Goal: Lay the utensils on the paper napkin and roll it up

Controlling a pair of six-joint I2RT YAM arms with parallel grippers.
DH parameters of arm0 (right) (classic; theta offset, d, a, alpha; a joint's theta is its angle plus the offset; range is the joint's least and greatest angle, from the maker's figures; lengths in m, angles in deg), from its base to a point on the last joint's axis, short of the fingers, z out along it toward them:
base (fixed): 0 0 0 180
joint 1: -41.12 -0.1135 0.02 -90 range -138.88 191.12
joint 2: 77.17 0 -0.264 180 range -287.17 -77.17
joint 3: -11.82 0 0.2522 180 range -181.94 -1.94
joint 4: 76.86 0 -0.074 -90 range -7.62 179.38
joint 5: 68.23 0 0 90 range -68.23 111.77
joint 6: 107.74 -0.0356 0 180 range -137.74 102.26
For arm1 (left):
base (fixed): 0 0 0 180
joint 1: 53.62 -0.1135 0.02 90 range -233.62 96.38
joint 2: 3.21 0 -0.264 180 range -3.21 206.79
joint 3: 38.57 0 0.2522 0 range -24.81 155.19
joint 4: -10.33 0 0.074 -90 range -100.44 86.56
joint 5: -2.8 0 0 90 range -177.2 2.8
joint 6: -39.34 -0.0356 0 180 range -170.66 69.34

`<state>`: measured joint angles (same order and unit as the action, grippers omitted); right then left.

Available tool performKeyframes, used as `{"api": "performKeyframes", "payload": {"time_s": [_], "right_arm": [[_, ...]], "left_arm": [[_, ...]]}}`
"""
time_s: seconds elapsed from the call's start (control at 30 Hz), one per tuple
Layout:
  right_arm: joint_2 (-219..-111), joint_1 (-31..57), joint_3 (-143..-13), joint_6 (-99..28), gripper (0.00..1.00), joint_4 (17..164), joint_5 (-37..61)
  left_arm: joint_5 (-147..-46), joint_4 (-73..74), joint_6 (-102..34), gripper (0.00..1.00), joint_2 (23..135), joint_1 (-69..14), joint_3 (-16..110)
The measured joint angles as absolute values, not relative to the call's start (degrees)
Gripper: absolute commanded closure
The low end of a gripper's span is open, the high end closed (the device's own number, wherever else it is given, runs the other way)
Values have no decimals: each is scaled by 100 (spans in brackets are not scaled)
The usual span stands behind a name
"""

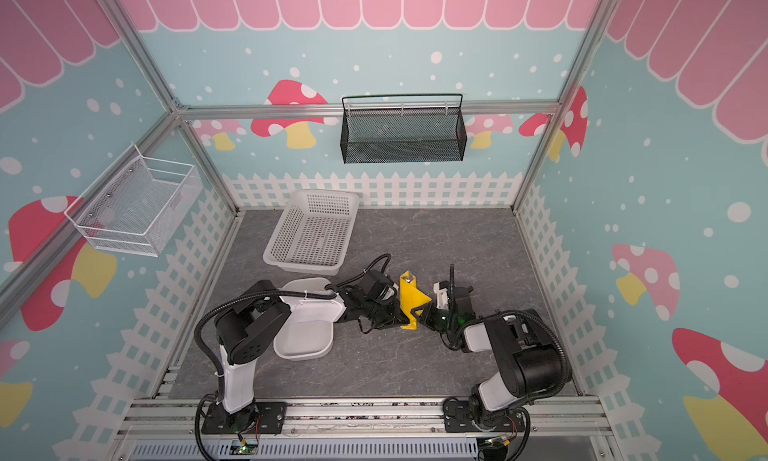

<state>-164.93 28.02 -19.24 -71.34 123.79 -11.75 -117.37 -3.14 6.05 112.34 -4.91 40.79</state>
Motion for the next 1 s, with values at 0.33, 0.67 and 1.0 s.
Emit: {"api": "performKeyframes", "payload": {"time_s": [0.33,0.67,1.0], "right_arm": [[-16513,2802,-1924,-7093,87,12377,-1177],[-16515,2806,-1889,-7084,92,12419,-1161],[-16515,2806,-1876,-7073,91,12456,-1177]], "left_arm": [[-11589,-627,292,86,11295,-408,4230],[-11696,527,867,79,10854,-530,3472],[-11834,1426,1512,81,11018,-1026,3480]]}}
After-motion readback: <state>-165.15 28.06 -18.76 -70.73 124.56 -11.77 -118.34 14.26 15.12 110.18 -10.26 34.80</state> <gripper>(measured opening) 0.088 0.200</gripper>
